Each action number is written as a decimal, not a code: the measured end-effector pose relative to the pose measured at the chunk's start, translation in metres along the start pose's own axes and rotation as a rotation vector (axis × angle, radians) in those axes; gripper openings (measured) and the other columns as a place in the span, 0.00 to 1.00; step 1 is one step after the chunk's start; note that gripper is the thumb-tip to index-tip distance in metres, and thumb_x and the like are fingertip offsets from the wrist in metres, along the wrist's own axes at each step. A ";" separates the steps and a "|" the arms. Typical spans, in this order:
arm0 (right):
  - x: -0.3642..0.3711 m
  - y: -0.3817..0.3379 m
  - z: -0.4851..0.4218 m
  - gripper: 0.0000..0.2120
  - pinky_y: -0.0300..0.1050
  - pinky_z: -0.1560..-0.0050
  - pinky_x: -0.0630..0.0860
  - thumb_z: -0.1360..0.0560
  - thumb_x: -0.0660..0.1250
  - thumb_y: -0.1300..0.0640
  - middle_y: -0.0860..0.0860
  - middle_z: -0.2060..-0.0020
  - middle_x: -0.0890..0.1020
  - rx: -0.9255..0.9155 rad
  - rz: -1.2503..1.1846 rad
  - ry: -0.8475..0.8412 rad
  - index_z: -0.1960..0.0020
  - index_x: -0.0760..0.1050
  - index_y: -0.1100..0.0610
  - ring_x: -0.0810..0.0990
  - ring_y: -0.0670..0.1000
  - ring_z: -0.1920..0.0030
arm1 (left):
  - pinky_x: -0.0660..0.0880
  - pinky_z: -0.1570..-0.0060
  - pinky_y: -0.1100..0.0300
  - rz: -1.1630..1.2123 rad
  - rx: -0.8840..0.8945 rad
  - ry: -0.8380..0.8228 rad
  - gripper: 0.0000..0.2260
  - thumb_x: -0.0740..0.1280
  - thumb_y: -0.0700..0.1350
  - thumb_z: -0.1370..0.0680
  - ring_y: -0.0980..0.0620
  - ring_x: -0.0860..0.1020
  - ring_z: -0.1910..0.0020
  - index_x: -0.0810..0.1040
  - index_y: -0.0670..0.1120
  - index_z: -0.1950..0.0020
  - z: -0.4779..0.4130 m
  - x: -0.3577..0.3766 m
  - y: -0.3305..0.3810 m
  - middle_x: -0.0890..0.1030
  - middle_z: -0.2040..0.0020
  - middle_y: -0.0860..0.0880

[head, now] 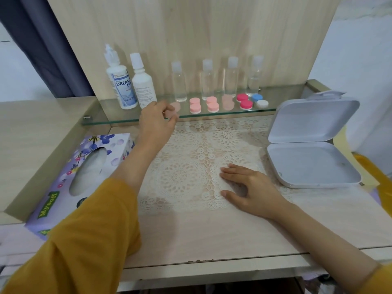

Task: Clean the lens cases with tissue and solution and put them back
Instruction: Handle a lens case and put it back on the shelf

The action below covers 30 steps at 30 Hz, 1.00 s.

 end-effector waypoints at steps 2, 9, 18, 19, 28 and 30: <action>0.000 0.000 0.000 0.30 0.41 0.36 0.68 0.32 0.57 0.35 0.42 0.37 0.75 0.003 -0.005 0.002 0.38 0.75 0.51 0.65 0.37 0.34 | 0.68 0.58 0.64 0.070 -0.050 0.004 0.09 0.69 0.41 0.28 0.54 0.73 0.60 0.81 0.41 0.50 0.006 -0.004 0.001 0.81 0.55 0.44; 0.000 0.000 0.000 0.30 0.43 0.35 0.68 0.32 0.59 0.35 0.42 0.37 0.75 0.014 -0.032 -0.003 0.38 0.75 0.52 0.65 0.38 0.34 | 0.71 0.53 0.77 0.445 -0.171 -0.112 0.16 0.72 0.41 0.29 0.64 0.77 0.57 0.78 0.49 0.42 0.070 -0.014 0.029 0.78 0.54 0.58; 0.001 0.000 -0.001 0.35 0.46 0.33 0.67 0.37 0.66 0.34 0.45 0.38 0.76 0.032 -0.070 -0.027 0.38 0.75 0.54 0.68 0.43 0.33 | 0.72 0.47 0.73 0.472 -0.131 -0.516 0.19 0.73 0.34 0.32 0.60 0.78 0.52 0.78 0.52 0.47 0.142 0.040 0.012 0.81 0.48 0.48; 0.000 0.000 -0.001 0.35 0.45 0.33 0.67 0.38 0.66 0.33 0.45 0.38 0.76 0.036 -0.071 -0.025 0.38 0.75 0.53 0.69 0.43 0.34 | 0.70 0.48 0.74 0.444 -0.111 -0.537 0.18 0.73 0.35 0.32 0.60 0.77 0.52 0.79 0.52 0.46 0.142 0.042 0.012 0.80 0.49 0.50; 0.005 -0.011 -0.012 0.20 0.32 0.53 0.65 0.35 0.69 0.42 0.46 0.58 0.79 0.039 -0.155 0.065 0.50 0.82 0.54 0.74 0.49 0.55 | 0.69 0.55 0.73 0.443 -0.016 -0.551 0.17 0.74 0.38 0.32 0.58 0.74 0.57 0.79 0.49 0.44 0.136 0.048 0.012 0.80 0.53 0.53; 0.004 -0.011 -0.011 0.21 0.35 0.55 0.67 0.36 0.69 0.41 0.47 0.60 0.79 0.048 -0.184 0.067 0.51 0.82 0.53 0.74 0.50 0.57 | 0.69 0.54 0.73 0.462 0.006 -0.548 0.17 0.74 0.38 0.31 0.60 0.75 0.57 0.79 0.49 0.44 0.136 0.049 0.012 0.79 0.53 0.52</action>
Point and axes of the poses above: each hand's wrist, its own z-axis away from the middle knuckle, its own x-axis out of the palm, y = z × x, the point moved 7 cm from there along -z, towards the middle knuckle
